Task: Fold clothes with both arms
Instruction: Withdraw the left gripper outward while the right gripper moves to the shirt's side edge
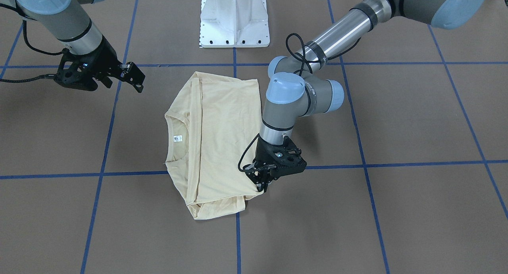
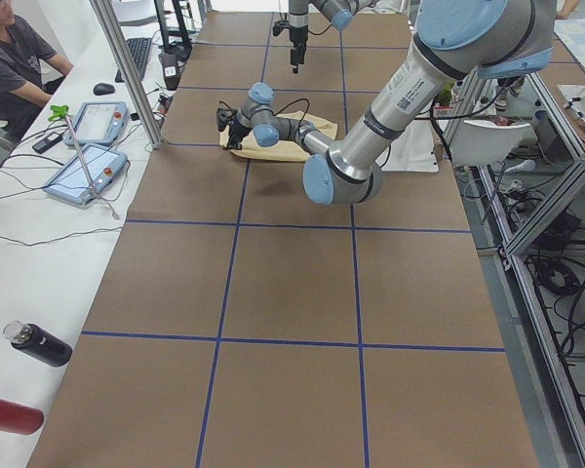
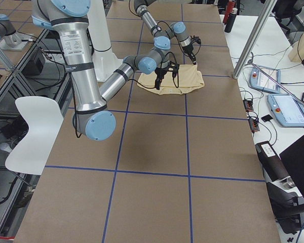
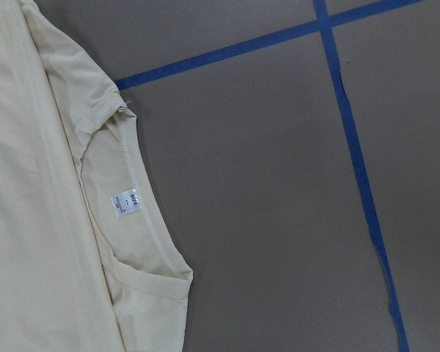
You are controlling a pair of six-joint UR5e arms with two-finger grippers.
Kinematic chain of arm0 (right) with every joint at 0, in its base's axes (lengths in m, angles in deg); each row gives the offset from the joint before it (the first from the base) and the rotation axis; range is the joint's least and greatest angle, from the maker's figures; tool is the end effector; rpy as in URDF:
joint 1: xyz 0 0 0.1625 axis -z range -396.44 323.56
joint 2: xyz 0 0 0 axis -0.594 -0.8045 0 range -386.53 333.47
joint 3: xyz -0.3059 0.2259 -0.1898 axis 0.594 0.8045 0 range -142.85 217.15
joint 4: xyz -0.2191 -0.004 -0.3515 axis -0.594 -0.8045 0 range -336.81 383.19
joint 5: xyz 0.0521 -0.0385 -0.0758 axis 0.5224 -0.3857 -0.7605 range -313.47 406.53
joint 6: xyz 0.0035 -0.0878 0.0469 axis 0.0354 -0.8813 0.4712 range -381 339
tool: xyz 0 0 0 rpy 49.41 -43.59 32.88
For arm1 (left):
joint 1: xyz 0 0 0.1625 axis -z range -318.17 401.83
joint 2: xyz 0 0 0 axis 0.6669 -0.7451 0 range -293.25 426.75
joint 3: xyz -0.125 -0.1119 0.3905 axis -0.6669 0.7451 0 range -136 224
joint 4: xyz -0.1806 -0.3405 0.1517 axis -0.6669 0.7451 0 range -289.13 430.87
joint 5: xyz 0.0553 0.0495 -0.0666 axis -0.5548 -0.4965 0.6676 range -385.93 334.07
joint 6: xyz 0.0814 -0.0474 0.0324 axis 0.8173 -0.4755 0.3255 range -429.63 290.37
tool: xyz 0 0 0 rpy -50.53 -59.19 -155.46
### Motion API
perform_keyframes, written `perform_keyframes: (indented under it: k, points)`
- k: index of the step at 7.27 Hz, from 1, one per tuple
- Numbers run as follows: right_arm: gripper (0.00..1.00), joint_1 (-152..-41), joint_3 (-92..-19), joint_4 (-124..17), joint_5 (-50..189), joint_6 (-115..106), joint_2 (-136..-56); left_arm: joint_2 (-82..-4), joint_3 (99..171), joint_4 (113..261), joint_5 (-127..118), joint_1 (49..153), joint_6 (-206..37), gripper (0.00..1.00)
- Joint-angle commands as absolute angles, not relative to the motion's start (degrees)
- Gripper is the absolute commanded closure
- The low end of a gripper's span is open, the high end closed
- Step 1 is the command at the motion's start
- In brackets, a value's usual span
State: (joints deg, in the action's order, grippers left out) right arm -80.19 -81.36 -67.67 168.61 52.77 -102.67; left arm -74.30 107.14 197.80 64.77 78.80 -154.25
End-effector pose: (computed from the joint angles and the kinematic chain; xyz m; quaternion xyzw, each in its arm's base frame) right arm -0.3215 -0.4191 0.3079 -0.0535 -0.4241 0.1186 0.8962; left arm 0.5786 -0.6009 0.2297 0.1788 0.4760 -0.2314 0.8294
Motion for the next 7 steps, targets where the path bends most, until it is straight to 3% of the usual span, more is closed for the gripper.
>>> perform_keyframes:
  k: [1, 4, 7]
  points:
    - [0.0, -80.03, -81.32, -67.6, 168.52, 52.75, -102.38, -74.31, 107.19, 198.14, 64.77, 78.83, -154.45, 0.01]
    - [0.0, -75.23, -79.22, -67.86, 161.36, 53.09, -97.56, -72.13, 111.99, 197.35, 68.0, 79.97, -152.09, 0.01]
    - [0.0, -70.73, -76.93, -67.78, 155.36, 52.49, -94.65, -54.08, 133.31, 195.94, 71.1, 81.03, -149.01, 0.01]
